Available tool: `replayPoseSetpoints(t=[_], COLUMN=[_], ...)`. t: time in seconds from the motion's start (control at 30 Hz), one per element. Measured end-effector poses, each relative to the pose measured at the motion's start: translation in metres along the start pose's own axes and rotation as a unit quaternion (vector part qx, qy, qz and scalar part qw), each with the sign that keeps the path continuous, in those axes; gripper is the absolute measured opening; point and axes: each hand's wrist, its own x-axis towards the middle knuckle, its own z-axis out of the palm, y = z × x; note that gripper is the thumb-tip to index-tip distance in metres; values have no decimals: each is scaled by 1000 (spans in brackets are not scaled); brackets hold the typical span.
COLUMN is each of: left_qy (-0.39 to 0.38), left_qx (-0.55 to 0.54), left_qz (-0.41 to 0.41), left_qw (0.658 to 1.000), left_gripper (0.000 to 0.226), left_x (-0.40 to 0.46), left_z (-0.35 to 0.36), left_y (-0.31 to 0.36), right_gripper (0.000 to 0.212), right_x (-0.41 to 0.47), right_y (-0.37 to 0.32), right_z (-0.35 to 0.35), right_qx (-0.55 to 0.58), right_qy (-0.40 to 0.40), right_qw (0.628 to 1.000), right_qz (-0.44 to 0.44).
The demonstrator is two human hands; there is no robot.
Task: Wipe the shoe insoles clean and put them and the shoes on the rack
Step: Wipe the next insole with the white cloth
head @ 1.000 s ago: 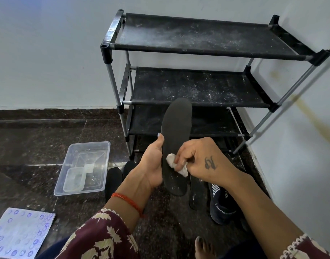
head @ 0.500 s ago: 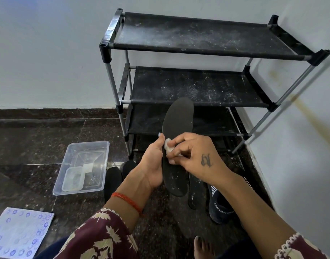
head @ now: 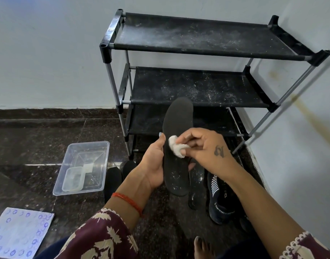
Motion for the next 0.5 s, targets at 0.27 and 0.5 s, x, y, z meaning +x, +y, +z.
replayPoseSetpoints(t=[0.27,0.5], left_qy=[9,35], left_qx=[39,51], left_qz=[30,13], left_qw=[999,998], left_gripper=[66,65], left_x=[2,3], left_z=[-3,-4], left_y=[-2,-2], right_gripper=[15,12], right_x=[0,-3], right_y=[7,2], right_z=[16,15], right_qx=[-257,-212], right_qy=[16,-21], right_qw=[964,973], right_qz=[-73,-94])
